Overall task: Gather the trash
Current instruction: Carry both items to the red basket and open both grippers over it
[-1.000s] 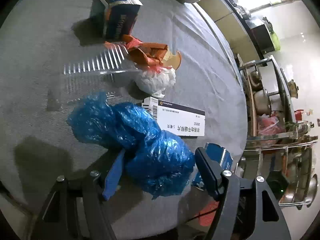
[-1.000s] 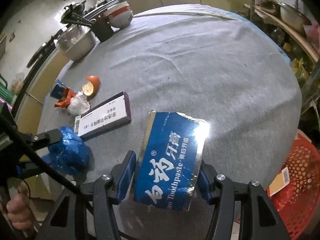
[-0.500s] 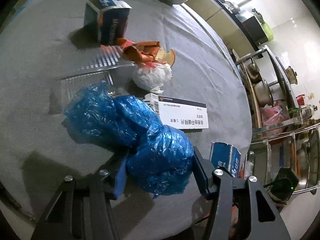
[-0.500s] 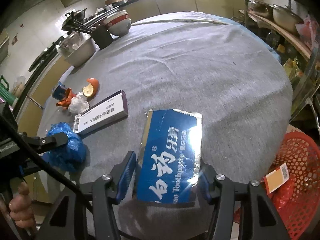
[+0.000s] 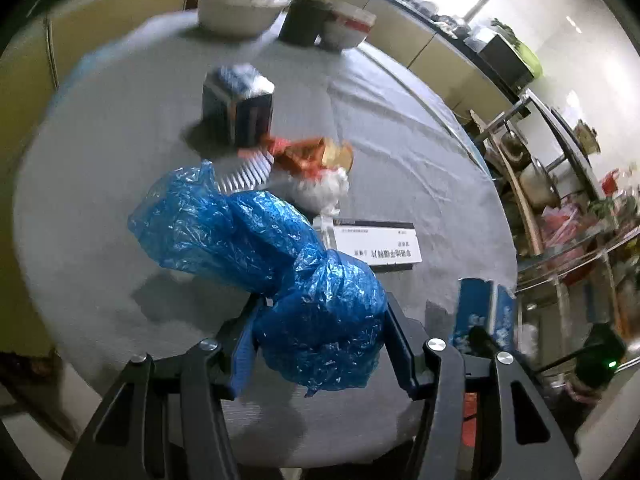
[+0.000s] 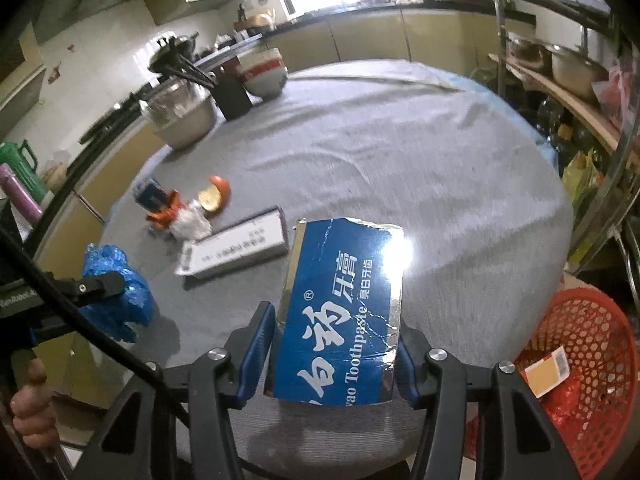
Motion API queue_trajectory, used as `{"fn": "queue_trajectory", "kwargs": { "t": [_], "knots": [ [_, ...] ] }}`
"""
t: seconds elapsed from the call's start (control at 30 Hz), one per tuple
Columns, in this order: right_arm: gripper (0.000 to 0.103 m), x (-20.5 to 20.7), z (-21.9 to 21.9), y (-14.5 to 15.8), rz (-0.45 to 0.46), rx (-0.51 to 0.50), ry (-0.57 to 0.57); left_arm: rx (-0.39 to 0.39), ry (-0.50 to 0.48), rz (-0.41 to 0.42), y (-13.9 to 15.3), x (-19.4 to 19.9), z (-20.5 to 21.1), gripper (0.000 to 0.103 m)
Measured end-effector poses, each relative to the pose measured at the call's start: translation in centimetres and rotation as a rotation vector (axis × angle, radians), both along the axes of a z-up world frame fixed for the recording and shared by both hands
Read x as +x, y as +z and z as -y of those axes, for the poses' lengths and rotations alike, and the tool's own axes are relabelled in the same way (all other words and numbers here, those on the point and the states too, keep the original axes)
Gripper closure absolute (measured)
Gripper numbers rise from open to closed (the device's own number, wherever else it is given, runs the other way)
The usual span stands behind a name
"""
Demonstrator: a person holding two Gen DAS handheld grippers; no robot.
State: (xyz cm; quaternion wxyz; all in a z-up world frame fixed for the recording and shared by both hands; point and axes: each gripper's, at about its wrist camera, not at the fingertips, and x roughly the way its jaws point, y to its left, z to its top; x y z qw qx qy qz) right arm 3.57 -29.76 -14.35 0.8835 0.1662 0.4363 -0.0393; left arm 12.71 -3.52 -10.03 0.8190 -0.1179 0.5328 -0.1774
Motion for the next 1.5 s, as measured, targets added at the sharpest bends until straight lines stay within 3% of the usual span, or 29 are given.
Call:
{"fn": "queue_trajectory", "kwargs": {
  "t": [0.4,0.67,1.23,1.5],
  "knots": [
    [0.046,-3.4,1.3,5.1,0.219,0.071,-0.027,0.126,-0.060,0.217,4.5,-3.2,2.2,0.044],
    [0.046,-6.2,3.2,6.0,0.287,0.109,-0.051,0.173,-0.118,0.268,5.2,-4.9,4.8,0.044],
    [0.046,-13.8,12.6,2.9,0.243,0.163,-0.282,0.232,-0.341,0.272,4.5,-8.5,13.1,0.044],
    [0.046,-17.7,16.0,1.3,0.216,0.181,-0.392,0.177,-0.506,0.240,3.9,-10.0,17.7,0.044]
  ]
}}
